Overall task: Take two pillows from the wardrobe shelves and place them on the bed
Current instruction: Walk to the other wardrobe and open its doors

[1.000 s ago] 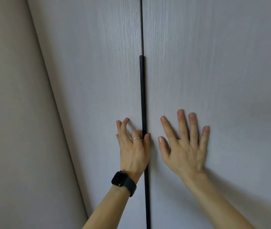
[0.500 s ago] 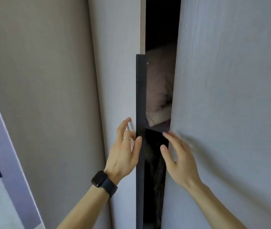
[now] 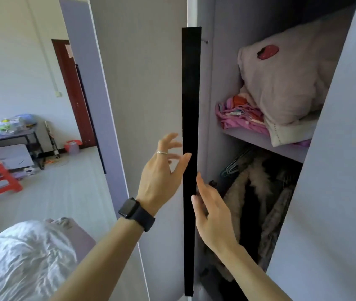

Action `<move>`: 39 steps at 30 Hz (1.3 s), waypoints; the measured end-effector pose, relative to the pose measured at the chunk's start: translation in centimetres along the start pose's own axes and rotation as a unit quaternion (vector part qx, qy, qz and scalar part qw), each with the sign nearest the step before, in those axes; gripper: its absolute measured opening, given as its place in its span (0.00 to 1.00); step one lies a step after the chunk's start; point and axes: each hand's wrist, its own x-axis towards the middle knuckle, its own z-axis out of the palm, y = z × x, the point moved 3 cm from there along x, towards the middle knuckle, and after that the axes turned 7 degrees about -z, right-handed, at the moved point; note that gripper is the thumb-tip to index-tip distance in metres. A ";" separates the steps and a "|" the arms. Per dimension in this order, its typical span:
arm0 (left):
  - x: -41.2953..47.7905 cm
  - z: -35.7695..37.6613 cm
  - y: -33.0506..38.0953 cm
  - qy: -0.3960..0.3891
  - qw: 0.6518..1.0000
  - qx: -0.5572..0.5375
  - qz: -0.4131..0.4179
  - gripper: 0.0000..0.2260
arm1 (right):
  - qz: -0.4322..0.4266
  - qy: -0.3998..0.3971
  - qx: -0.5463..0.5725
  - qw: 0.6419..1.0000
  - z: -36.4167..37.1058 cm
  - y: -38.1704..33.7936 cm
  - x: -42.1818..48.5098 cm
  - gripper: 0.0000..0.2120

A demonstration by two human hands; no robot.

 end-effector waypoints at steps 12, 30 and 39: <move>2.5 -5.3 -3.9 0.085 0.990 0.104 -0.033 0.31 | -0.094 -0.089 -0.010 0.992 7.6 -0.2 3.7 0.31; 6.3 -7.7 -9.6 0.091 0.981 0.137 -0.107 0.32 | -0.130 -0.198 -0.079 0.968 14.7 0.5 7.8 0.36; -1.3 -0.4 -8.0 0.078 0.992 0.075 -0.067 0.26 | -0.083 -0.081 -0.080 0.990 2.0 2.4 3.0 0.23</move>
